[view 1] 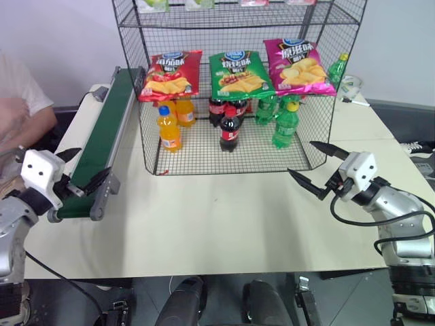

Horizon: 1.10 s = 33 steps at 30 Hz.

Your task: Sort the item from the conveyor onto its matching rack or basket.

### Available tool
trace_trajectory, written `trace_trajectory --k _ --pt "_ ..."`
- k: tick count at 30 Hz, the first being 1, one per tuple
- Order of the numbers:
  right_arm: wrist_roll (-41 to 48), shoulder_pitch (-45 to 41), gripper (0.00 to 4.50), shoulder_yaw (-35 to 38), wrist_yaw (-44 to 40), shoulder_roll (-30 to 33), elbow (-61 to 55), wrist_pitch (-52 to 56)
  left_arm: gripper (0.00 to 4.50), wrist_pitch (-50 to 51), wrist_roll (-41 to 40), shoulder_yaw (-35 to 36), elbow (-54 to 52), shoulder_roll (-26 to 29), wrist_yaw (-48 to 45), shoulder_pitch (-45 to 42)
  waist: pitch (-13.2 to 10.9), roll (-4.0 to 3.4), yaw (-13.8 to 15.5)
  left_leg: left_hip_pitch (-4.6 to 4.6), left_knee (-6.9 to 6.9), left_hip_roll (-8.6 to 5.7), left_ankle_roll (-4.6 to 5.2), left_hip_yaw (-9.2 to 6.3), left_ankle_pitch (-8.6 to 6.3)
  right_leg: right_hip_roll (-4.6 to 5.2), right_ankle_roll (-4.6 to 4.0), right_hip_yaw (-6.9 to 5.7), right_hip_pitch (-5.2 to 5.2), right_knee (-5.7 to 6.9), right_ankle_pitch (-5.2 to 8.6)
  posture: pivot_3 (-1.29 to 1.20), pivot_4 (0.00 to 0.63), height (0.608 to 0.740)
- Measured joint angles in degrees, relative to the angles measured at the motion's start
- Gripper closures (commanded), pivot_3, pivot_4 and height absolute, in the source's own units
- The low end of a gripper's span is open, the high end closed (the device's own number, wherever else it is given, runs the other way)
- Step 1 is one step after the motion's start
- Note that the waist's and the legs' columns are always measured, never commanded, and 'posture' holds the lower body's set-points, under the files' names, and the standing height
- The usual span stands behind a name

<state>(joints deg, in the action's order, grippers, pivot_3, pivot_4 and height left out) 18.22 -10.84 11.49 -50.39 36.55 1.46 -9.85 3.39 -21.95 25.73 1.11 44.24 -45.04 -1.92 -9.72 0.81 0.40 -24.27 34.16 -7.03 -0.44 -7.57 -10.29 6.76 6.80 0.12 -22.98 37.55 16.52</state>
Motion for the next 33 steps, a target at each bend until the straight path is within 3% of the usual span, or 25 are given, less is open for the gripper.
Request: trace_trajectory --k 24,29,33 --pt "-0.36 -1.71 0.0 -1.76 -0.06 0.0 1.34 -0.62 0.04 -1.21 -1.33 0.02 2.65 -0.74 -2.3 -0.05 -0.01 -0.01 0.01 -0.02 -0.01 0.0 0.0 0.0 0.0 0.0 0.0 -0.01 -0.01 -0.04 0.0 0.0 0.15 0.74" --pt "-0.78 -1.88 0.0 -1.84 0.0 0.0 1.35 -0.63 0.04 2.6 -6.62 0.22 0.62 -1.16 -5.55 1.01 -0.01 -0.01 -0.09 -0.04 -0.01 0.0 0.0 -0.01 0.0 0.0 0.0 0.0 -0.02 -0.05 0.0 0.0 0.15 0.74" --pt "-1.24 -2.27 0.0 -1.98 -0.02 0.0 1.76 -0.69 0.04 1.42 -4.72 0.17 0.43 -1.16 -5.34 2.06 -0.02 -0.01 -0.14 -0.04 -0.03 0.01 0.0 -0.01 0.0 0.0 -0.01 0.0 -0.03 -0.05 0.0 0.0 0.15 0.74"
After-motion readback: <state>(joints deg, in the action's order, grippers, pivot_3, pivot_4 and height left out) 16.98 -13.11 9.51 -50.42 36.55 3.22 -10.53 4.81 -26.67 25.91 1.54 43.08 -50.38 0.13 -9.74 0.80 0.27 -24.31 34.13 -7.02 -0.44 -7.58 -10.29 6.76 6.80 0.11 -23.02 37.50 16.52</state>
